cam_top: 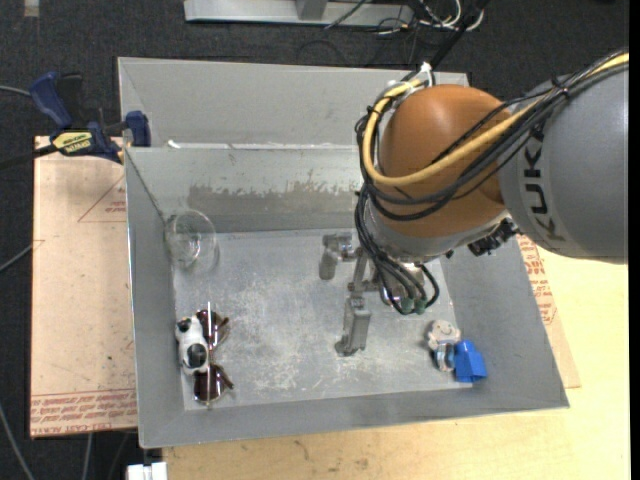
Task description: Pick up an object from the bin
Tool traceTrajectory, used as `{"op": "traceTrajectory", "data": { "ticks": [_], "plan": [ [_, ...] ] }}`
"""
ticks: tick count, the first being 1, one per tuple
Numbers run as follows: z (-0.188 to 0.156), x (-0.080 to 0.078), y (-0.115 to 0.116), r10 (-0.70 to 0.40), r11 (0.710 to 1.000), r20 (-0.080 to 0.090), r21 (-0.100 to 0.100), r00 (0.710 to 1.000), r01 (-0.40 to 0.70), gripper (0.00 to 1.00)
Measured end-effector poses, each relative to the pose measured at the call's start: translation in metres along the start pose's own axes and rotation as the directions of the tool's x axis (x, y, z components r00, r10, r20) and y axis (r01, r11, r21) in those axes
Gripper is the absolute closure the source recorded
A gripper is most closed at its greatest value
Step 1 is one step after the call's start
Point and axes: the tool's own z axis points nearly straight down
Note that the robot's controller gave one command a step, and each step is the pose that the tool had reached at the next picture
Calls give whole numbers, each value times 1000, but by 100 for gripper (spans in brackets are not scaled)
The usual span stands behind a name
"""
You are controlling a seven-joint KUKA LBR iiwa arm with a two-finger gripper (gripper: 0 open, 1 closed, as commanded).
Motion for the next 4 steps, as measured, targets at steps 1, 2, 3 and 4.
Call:
{"op": "traceTrajectory", "data": {
  "ticks": [1, 2, 3, 4],
  "plan": [
    [-4, -2, -1, 4, 1000, 8, -1, 1000, -4, 0],
    [64, -1, 49, -53, 999, 14, -1, 999, 53, 0],
    [87, -1, 89, 173, 985, 7, -2, 985, -173, 0],
    [103, -5, 113, 20, 1000, 9, -1, 1000, -20, 0]
  ]
}}
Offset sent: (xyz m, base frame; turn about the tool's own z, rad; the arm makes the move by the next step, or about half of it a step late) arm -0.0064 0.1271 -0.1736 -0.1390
